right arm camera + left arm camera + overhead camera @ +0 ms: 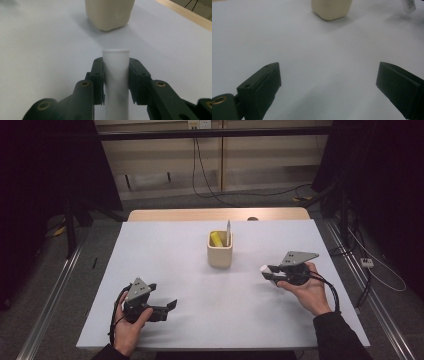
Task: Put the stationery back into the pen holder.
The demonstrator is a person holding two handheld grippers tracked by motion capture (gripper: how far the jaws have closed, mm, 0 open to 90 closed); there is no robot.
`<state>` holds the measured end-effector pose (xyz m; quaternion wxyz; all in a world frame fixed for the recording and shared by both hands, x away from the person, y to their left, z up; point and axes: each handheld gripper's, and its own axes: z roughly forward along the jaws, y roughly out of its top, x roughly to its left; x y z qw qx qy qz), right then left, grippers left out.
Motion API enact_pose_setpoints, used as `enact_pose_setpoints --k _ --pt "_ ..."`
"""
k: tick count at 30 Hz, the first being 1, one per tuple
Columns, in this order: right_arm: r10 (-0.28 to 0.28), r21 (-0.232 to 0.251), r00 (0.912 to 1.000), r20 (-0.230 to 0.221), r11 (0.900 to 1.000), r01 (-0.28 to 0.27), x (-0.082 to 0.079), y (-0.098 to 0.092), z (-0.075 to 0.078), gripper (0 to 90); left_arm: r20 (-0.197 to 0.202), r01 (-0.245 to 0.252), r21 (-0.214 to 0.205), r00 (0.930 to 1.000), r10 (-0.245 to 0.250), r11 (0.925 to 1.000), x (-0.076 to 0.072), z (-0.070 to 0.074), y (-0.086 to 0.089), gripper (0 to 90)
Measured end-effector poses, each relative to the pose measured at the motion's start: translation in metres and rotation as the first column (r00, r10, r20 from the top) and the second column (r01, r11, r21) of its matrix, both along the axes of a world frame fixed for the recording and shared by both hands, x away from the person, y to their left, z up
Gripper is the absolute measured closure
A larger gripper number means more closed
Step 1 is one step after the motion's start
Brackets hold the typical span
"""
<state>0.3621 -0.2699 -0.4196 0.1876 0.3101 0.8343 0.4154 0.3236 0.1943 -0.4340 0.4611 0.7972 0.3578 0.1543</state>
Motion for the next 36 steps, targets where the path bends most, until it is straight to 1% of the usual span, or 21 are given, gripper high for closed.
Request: enact_pose_setpoints --k 1,3,5,6,7,10,12,14,15,18,19,21,22,24,26,28,33,34,35,36 --pt "-0.004 0.012 1.0 0.0 0.9999 0.004 0.0 0.001 0.0 68.1 0.005 0.001 0.003 1.0 -0.001 1.0 0.0 0.0 0.001 5.9" --pt "-0.016 0.037 0.9998 0.01 0.9992 0.016 0.0 0.001 0.002 68.1 0.001 -0.002 -0.003 1.0 0.002 1.0 0.0 0.0 0.0 5.9" --pt "-0.033 0.076 0.9992 0.023 0.9966 0.031 0.001 0.001 0.005 68.1 0.001 -0.002 -0.003 1.0 0.002 1.0 -0.001 0.0 0.0 5.9" --pt "-0.051 0.085 0.9983 0.028 0.9952 0.048 0.001 0.002 0.006 68.1 0.002 -0.002 -0.003 1.0 0.002 1.0 -0.001 0.0 0.0 5.9" --pt "-0.06 0.087 0.9976 0.034 0.9945 0.057 0.001 0.003 0.007 68.1 0.001 -0.002 -0.003 1.0 0.002 1.0 -0.001 0.0 0.0 6.0" --pt "-0.059 0.099 0.9971 0.048 0.9936 0.054 0.003 0.006 0.01 68.1 -0.001 -0.003 -0.002 1.0 0.003 1.0 0.0 0.0 0.0 5.9" --pt "-0.06 0.125 0.9967 0.054 0.9907 0.053 0.005 0.008 0.012 68.1 -0.001 -0.004 -0.003 1.0 0.004 1.0 0.0 0.0 0.0 5.9" --pt "-0.064 0.139 0.9959 0.065 0.9888 0.054 0.007 0.01 0.015 68.1 -0.005 -0.003 -0.002 1.0 0.003 1.0 0.0 0.0 0.0 5.9" --pt "-0.063 0.142 0.9953 0.073 0.9884 0.052 0.008 0.012 0.017 68.0 -0.008 0.0 -0.011 1.0 0.0 0.9999 0.0 -0.001 -0.001 5.9" --pt "-0.068 0.136 0.9925 0.102 0.9893 0.054 0.011 0.019 0.024 68.1 -0.009 0.005 0.001 1.0 -0.005 1.0 0.001 -0.001 -0.001 5.9" --pt "-0.067 0.139 0.9921 0.106 0.9889 0.052 0.012 0.021 0.026 68.0 -0.012 0.01 -0.004 0.9999 -0.01 0.9999 0.001 -0.001 -0.001 5.9" --pt "-0.069 0.155 0.9911 0.114 0.9866 0.051 0.014 0.026 0.029 68.0 -0.012 0.008 -0.007 0.9999 -0.008 0.9999 0.001 -0.001 -0.002 5.9" --pt "-0.071 0.161 0.99 0.122 0.9857 0.051 0.016 0.028 0.031 68.0 -0.01 0.006 0.0 0.9999 -0.006 1.0 0.001 -0.001 -0.001 5.9" --pt "-0.074 0.18 0.9882 0.134 0.9825 0.05 0.02 0.032 0.034 68.1 -0.009 0.007 0.001 0.9999 -0.007 1.0 0.002 -0.001 -0.001 5.9" --pt "-0.078 0.189 0.986 0.148 0.9807 0.049 0.024 0.037 0.037 68.0 -0.01 0.009 0.001 0.9999 -0.009 1.0 0.002 -0.001 -0.001 5.9" --pt "-0.079 0.211 0.9843 0.158 0.9764 0.044 0.028 0.04 0.041 68.1 -0.011 0.009 0.0 0.9999 -0.009 1.0 0.002 -0.001 -0.001 5.9" --pt "-0.079 0.247 0.9789 0.189 0.9687 0.03 0.037 0.051 0.051 68.0 -0.011 0.012 0.001 0.9999 -0.012 0.9999 0.001 -0.001 -0.001 5.9" --pt "-0.077 0.265 0.9795 0.186 0.9639 0.025 0.038 0.053 0.054 68.0 -0.014 0.01 -0.006 0.9999 -0.01 0.9999 0.001 -0.001 -0.001 5.9" --pt "-0.076 0.289 0.9785 0.192 0.957 0.018 0.039 0.055 0.056 68.0 -0.013 0.009 -0.006 0.9999 -0.009 0.9999 0.001 -0.001 -0.001 5.9" --pt "-0.075 0.298 0.9766 0.202 0.9546 0.012 0.04 0.058 0.059 68.1 -0.015 0.006 -0.013 0.9999 -0.007 0.9999 0.001 -0.001 -0.001 5.9"
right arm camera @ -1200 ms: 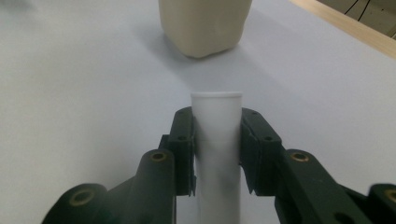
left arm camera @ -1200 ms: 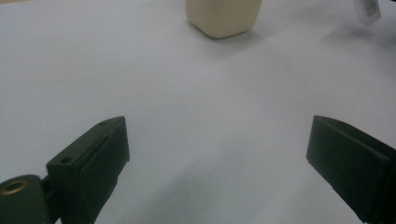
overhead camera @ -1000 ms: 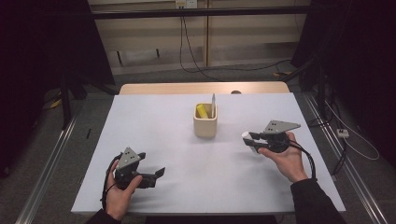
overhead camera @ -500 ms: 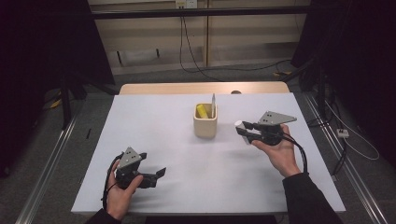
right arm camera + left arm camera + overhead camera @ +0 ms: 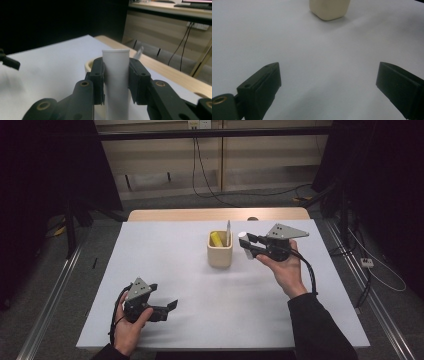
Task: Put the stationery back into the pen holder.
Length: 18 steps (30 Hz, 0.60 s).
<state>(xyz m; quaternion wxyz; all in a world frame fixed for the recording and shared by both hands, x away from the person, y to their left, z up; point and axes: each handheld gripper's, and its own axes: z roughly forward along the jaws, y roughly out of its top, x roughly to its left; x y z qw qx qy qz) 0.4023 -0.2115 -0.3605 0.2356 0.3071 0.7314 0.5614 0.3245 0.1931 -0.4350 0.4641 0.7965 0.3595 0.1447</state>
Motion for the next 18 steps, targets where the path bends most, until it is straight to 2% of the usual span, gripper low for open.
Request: enact_pose_setpoints --k 5,8,12,18 --pt "-0.003 -0.001 0.9999 0.016 1.0 0.003 0.007 0.008 0.006 68.0 0.002 0.0 0.002 1.0 0.0 1.0 0.0 0.0 0.001 5.9" --pt "-0.011 0.018 0.9999 0.011 0.9998 0.011 0.014 0.01 0.006 68.0 0.0 -0.001 0.002 1.0 0.001 1.0 0.0 0.0 0.001 5.9" --pt "-0.027 0.021 0.9996 0.008 0.9994 0.027 0.024 0.013 0.006 68.0 -0.002 -0.006 0.005 1.0 0.006 1.0 0.001 0.0 0.001 5.9" --pt "-0.033 0.034 0.9988 0.037 0.9989 0.032 0.032 0.022 0.01 68.0 0.003 -0.001 -0.006 1.0 0.001 1.0 0.0 0.0 0.001 5.8"
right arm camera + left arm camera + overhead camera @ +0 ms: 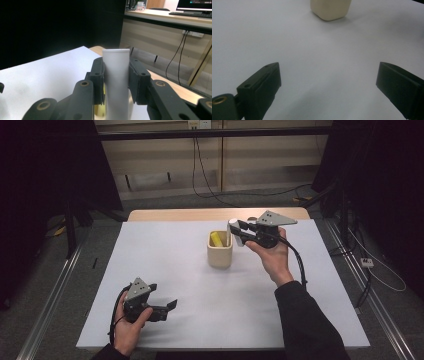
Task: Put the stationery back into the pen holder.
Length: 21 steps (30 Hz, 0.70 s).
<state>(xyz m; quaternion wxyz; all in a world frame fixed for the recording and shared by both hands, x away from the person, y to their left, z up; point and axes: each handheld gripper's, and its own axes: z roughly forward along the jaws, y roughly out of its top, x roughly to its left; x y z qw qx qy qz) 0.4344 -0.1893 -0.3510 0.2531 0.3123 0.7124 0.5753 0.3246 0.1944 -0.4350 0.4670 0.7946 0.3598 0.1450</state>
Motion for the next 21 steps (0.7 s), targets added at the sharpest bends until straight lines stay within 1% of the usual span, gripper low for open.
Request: enact_pose_setpoints --k 2,3,5,7,13,15,19,21 --pt "-0.009 0.011 0.9998 0.018 0.9999 0.009 0.001 0.003 0.0 68.1 -0.001 0.002 -0.001 1.0 -0.002 1.0 0.0 0.0 0.0 5.9" --pt "-0.014 0.014 0.9997 0.021 0.9998 0.013 0.002 0.005 0.0 68.0 0.0 0.012 0.003 0.9999 -0.012 0.9999 0.001 0.0 0.0 5.9" --pt "-0.013 0.015 0.9998 0.017 0.9998 0.013 0.005 0.008 0.0 68.0 0.002 0.011 0.006 0.9999 -0.011 0.9999 0.0 0.0 -0.001 5.9" --pt "-0.012 0.017 0.9997 0.019 0.9998 0.012 0.008 0.013 0.001 68.0 -0.003 0.008 -0.001 1.0 -0.008 1.0 0.0 0.0 -0.001 5.9" --pt "0.006 0.033 0.9996 0.026 0.9994 -0.007 0.015 0.026 0.004 68.0 -0.003 0.005 0.002 1.0 -0.005 1.0 -0.001 0.0 -0.001 5.9" --pt "0.007 0.049 0.9998 0.02 0.9988 -0.008 0.017 0.03 0.001 68.0 -0.002 0.009 0.001 1.0 -0.009 1.0 0.0 0.0 -0.001 5.9" --pt "0.021 0.044 0.9997 0.012 0.9988 -0.022 0.023 0.038 -0.006 68.0 -0.005 0.005 0.002 1.0 -0.005 1.0 -0.001 0.0 -0.001 5.9" --pt "0.022 0.045 0.9997 0.012 0.9987 -0.022 0.027 0.043 -0.009 68.0 -0.004 0.01 -0.002 0.9999 -0.01 0.9999 0.0 0.0 -0.001 5.9"
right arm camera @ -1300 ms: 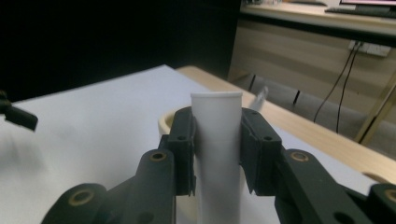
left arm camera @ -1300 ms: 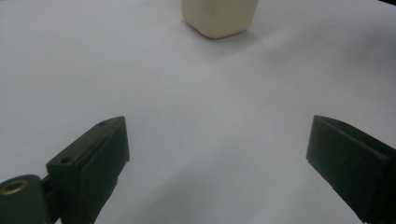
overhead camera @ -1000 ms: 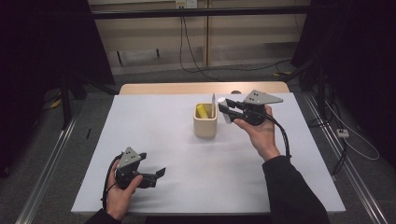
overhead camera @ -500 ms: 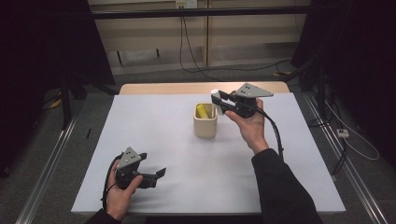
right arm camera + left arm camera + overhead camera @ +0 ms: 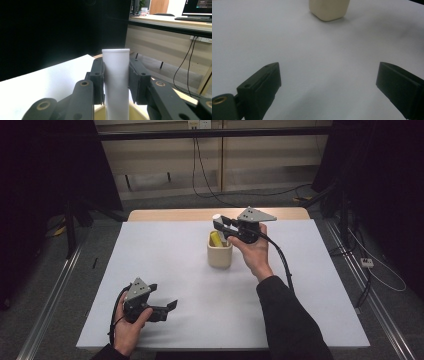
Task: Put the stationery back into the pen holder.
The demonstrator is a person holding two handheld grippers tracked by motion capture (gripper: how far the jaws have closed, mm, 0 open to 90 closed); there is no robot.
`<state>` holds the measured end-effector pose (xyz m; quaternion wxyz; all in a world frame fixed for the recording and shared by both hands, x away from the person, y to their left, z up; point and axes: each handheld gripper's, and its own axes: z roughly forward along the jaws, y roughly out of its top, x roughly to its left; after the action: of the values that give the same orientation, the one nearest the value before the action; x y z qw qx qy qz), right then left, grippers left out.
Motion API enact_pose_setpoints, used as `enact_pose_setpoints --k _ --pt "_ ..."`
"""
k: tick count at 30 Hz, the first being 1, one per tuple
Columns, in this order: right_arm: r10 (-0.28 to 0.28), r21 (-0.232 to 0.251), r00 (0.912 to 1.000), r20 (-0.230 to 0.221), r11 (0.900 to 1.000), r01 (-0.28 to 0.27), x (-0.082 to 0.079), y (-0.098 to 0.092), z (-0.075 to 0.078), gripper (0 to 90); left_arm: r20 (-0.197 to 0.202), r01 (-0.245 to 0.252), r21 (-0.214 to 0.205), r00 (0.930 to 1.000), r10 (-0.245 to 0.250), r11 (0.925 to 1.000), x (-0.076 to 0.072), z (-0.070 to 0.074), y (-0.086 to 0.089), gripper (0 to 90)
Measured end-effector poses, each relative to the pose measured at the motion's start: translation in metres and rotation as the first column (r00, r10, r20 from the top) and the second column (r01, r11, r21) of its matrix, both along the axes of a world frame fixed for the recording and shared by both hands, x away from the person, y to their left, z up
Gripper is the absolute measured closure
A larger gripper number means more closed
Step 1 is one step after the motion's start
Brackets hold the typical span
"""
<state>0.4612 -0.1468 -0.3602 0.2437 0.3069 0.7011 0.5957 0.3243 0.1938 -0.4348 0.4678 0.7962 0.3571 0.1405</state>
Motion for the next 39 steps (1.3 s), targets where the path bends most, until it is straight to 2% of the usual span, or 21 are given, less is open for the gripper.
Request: enact_pose_setpoints --k 5,6,14,15,18,22,26,31,33,36,39 --pt "0.004 0.006 1.0 -0.002 1.0 -0.004 0.007 0.008 -0.005 67.9 0.004 -0.006 -0.002 1.0 0.006 1.0 0.001 0.0 0.001 5.9" --pt "0.009 0.017 0.9999 -0.01 0.9998 -0.008 0.008 0.009 -0.007 67.9 0.001 -0.008 -0.004 1.0 0.008 1.0 0.001 0.0 0.001 5.9" --pt "0.012 0.006 0.999 -0.043 0.9999 -0.012 0.011 0.015 -0.021 66.8 -0.001 -0.011 -0.004 0.9999 0.011 0.9999 0.001 -0.001 0.001 5.9" --pt "0.011 0.006 0.999 -0.044 0.9999 -0.011 0.01 0.016 -0.022 64.0 -0.001 -0.01 -0.001 0.9999 0.01 0.9999 0.001 -0.001 0.001 5.9" --pt "-0.021 0.014 0.9986 -0.049 0.9997 0.021 0.009 0.014 -0.021 47.1 -0.004 -0.009 -0.003 1.0 0.009 1.0 0.001 -0.001 0.001 5.9" --pt "-0.024 0.018 0.9988 -0.042 0.9995 0.025 0.006 0.012 -0.014 38.3 -0.005 -0.009 -0.011 0.9999 0.009 0.9999 0.0 -0.001 0.002 5.9" --pt "-0.029 0.0 0.999 -0.035 0.9996 0.029 0.002 0.008 -0.011 32.0 0.002 -0.003 -0.001 1.0 0.003 1.0 0.0 0.0 0.002 5.9" --pt "-0.054 -0.016 0.9973 -0.051 0.9984 0.053 -0.004 0.003 -0.012 20.1 0.001 -0.007 -0.004 1.0 0.007 1.0 -0.002 0.0 0.002 5.9" --pt "-0.06 -0.015 0.9968 -0.052 0.9981 0.059 -0.008 0.001 -0.01 18.3 0.003 -0.009 -0.004 1.0 0.009 1.0 -0.002 0.0 0.002 5.9" --pt "-0.048 -0.028 0.9966 -0.067 0.9985 0.046 -0.012 -0.002 -0.009 10.6 0.005 -0.01 0.0 0.9999 0.01 1.0 -0.002 0.0 0.003 5.9" --pt "-0.052 -0.044 0.9956 -0.078 0.9979 0.048 -0.019 -0.006 -0.008 8.0 0.002 -0.01 0.002 0.9999 0.01 0.9999 -0.002 0.0 0.002 5.9"
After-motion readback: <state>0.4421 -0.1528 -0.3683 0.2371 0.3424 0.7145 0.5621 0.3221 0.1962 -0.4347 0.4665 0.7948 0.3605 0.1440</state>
